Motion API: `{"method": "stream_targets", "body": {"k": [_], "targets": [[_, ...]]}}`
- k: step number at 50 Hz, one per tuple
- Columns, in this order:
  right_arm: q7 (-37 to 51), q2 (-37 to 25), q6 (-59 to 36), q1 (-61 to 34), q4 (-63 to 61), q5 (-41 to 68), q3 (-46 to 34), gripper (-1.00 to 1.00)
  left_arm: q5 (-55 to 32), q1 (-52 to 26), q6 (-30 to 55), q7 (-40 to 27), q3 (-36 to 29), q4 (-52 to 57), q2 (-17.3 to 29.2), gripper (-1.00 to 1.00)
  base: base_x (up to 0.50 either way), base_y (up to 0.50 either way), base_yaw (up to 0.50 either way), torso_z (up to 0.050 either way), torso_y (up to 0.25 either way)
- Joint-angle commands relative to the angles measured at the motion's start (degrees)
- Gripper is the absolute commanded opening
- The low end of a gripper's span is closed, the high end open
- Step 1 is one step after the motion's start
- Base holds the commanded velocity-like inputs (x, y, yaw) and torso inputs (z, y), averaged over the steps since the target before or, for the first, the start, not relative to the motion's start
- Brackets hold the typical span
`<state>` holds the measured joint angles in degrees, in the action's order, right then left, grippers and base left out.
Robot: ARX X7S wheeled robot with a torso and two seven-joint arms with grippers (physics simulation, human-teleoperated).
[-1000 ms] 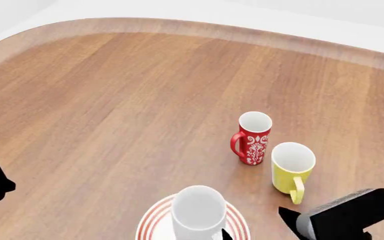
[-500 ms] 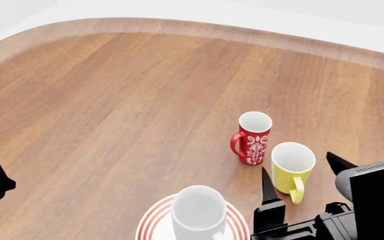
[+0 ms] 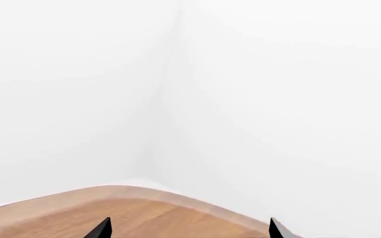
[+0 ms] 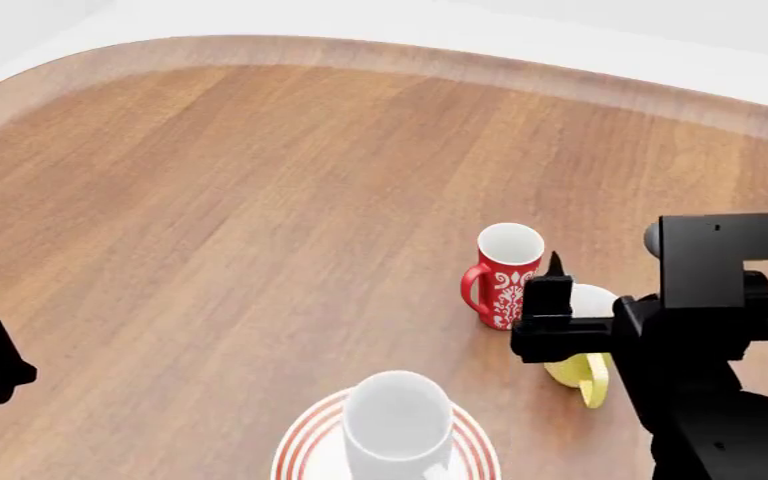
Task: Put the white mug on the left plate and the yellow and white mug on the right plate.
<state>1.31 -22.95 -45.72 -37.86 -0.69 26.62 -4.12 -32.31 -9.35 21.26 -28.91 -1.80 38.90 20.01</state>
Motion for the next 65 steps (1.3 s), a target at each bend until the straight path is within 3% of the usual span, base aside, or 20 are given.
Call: {"method": "stream_targets", "body": {"k": [1, 7, 10, 19, 29, 48, 56, 65], "targets": [[-0.6, 1.9, 2.0, -4.0, 9.0, -1.7, -1.8, 1.00, -0.5, -0.1, 0.0, 0.2, -0.1, -0.1, 0.4, 1.00, 0.00, 0.00, 0.00, 0.000, 0.000], [-0.6, 1.9, 2.0, -4.0, 9.0, -1.6, -1.9, 1.00, -0.5, -0.1, -0.1, 0.1, -0.2, -0.1, 0.5, 1.00, 0.00, 0.00, 0.00, 0.000, 0.000], [-2.9, 2.9, 3.6, -10.6, 17.8, -3.9, -5.0, 1.00, -0.2, -0.2, -0.5, 0.4, -0.3, -0.1, 0.7, 1.00, 0.00, 0.00, 0.00, 0.000, 0.000], [-8.6, 7.9, 20.8, -27.7, 58.4, -10.0, -8.4, 1.00, -2.0, 0.1, -0.6, 0.3, 0.6, 0.5, 0.8, 1.00, 0.00, 0.00, 0.00, 0.000, 0.000], [-10.3, 9.2, 28.9, -33.3, 75.0, -11.3, -8.5, 1.00, 2.0, 0.9, -2.5, 1.2, -1.5, 0.7, 1.4, 1.00, 0.00, 0.00, 0.00, 0.000, -0.092], [-10.3, 9.2, 27.4, -32.5, 72.7, -11.7, -7.6, 1.00, -1.7, 1.0, -1.9, 0.3, 0.3, 1.4, 1.6, 1.00, 0.00, 0.00, 0.00, 0.003, -0.105], [-10.4, 9.3, 28.1, -32.6, 73.6, -11.7, -7.4, 1.00, 0.8, 1.4, -3.8, 1.6, -1.0, 1.3, 2.1, 1.00, 0.00, 0.00, 0.00, 0.001, -0.062], [-8.8, 8.2, 22.7, -28.3, 63.6, -10.6, -6.8, 1.00, -1.5, 1.1, -2.7, 0.2, 0.2, 1.0, 1.7, 1.00, 0.00, 0.00, 0.00, 0.001, -0.051]]}}
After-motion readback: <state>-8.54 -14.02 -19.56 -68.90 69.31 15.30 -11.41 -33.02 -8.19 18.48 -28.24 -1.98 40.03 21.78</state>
